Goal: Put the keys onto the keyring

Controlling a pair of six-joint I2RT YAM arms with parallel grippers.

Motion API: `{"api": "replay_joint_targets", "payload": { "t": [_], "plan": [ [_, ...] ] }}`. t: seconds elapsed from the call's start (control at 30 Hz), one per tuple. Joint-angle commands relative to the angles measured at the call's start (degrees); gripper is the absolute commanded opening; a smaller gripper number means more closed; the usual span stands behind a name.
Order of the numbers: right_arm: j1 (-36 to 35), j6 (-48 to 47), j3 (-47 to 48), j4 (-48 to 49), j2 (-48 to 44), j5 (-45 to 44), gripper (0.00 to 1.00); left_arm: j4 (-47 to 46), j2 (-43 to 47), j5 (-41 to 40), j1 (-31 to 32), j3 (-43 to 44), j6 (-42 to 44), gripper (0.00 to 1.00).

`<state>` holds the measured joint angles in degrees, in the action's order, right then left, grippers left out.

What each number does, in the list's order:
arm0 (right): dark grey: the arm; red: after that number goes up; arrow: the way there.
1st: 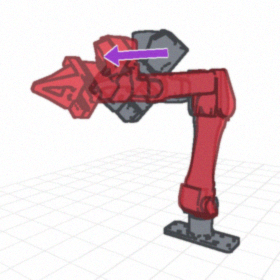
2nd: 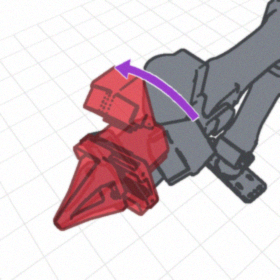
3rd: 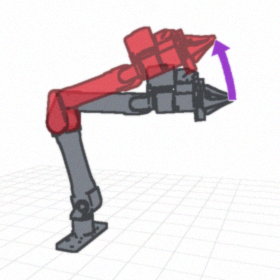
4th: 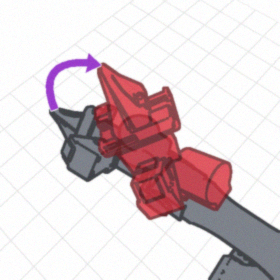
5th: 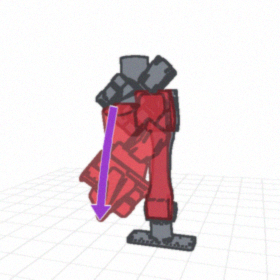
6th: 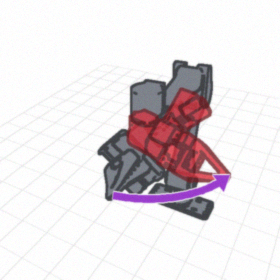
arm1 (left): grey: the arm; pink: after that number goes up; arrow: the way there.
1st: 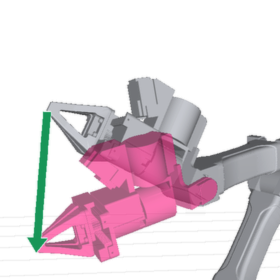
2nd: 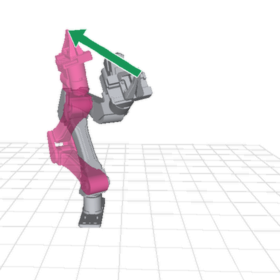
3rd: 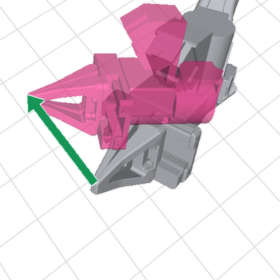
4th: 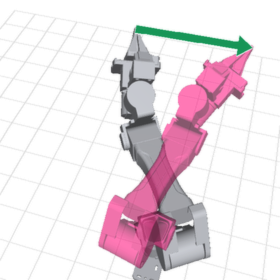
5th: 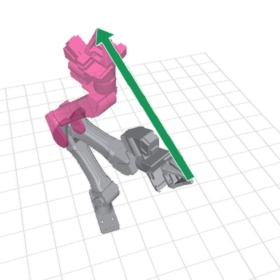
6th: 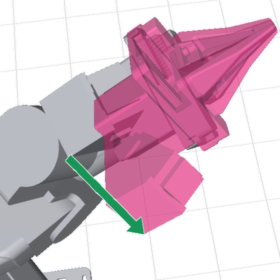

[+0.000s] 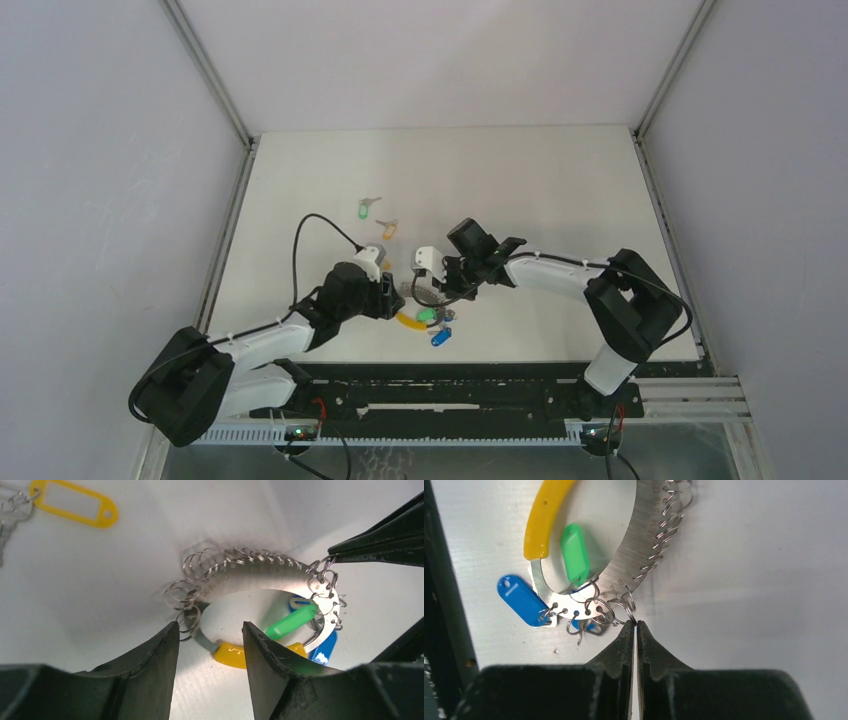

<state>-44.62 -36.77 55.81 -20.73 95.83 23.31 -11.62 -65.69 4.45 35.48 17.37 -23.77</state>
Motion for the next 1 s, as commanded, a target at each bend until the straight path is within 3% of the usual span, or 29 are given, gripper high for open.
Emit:
{"api": "replay_joint_targets", "payload": {
  "t": [0.0, 0.5, 0.6, 0.67, 0.97],
  "plan": [
    [-0.4, 10.3, 0.6, 3.8, -4.9, 1.0, 0.0, -6.3, 2.7, 3.8, -0.2, 1.9, 0.4, 0.55],
    [-3.2, 23.9, -9.2, 22.2, -13.3, -3.0, 0.0, -23.1, 4.8, 8.3, -0.3, -3.8, -10.7, 0.6],
    [-5.8, 22.3, -11.7, 26.1, -15.0, -8.8, 0.0, -24.4, 3.5, 9.1, -0.4, -3.8, -12.4, 0.6],
    [-7.2, 21.1, -12.4, 27.0, -15.3, -12.6, 0.0, -25.8, 2.1, 10.0, -0.4, -3.7, -13.6, 0.6],
    [-5.3, 23.7, -12.3, 24.3, -12.3, -11.4, 0.0, -28.2, -1.7, 10.9, -0.4, -4.6, -16.0, 0.59]
  ]
}}
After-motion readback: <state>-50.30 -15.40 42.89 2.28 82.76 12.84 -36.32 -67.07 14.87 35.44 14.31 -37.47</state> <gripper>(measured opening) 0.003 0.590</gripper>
